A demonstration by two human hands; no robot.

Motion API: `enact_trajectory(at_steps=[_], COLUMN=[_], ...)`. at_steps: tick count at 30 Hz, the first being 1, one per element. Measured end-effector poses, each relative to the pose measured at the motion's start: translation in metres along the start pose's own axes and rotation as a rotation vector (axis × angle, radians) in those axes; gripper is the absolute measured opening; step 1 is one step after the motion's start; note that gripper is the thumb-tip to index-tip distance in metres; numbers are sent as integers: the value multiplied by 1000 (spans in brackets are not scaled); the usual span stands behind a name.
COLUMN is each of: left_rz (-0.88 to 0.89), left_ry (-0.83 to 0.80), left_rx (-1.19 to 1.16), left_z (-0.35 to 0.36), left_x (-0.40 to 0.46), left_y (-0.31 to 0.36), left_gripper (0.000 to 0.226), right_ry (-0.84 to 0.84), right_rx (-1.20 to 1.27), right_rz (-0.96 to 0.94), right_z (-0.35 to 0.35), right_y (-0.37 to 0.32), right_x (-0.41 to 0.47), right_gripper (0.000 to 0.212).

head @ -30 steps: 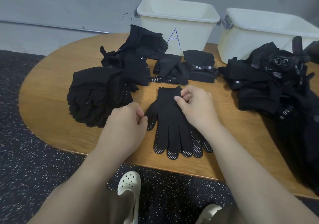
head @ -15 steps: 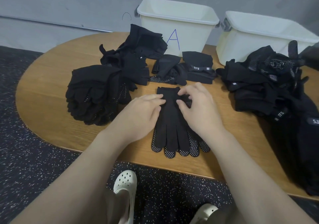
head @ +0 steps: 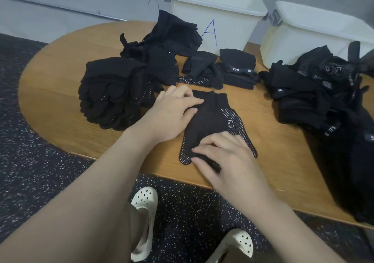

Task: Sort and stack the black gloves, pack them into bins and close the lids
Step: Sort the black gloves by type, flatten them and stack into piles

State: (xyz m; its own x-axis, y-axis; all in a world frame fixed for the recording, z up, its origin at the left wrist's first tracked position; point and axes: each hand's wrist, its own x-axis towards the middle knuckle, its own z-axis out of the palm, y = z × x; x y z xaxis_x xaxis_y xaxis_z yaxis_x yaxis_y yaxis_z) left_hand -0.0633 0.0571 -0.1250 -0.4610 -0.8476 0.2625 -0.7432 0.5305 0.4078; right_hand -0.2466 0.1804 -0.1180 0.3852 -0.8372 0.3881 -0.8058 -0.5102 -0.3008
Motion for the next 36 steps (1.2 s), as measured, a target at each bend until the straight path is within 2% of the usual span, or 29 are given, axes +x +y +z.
enact_trajectory(at_steps=[5, 11, 19, 23, 30, 36], left_rz=[-23, -51, -83, -89, -98, -99], left_ry=[-4, -34, -71, -113, -147, -149], left_rx=[-2, -56, -101, -87, -77, -69], left_z=[0, 1, 1, -3, -8, -7], left_x=[-1, -1, -2, -3, -4, -5], left_y=[3, 3, 3, 6, 8, 9], left_gripper=[37, 39, 46, 56, 58, 57], right_ry=[102, 143, 35, -32, -21, 35], right_rx=[33, 7, 33, 80, 28, 41], right_rz=[35, -40, -74, -58, 17, -37], right_z=[5, 7, 7, -6, -23, -17], right_y=[-7, -18, -12, -5, 16, 16], right_x=[-3, 1, -1, -10, -22, -20], right_gripper=[19, 14, 15, 30, 29, 19])
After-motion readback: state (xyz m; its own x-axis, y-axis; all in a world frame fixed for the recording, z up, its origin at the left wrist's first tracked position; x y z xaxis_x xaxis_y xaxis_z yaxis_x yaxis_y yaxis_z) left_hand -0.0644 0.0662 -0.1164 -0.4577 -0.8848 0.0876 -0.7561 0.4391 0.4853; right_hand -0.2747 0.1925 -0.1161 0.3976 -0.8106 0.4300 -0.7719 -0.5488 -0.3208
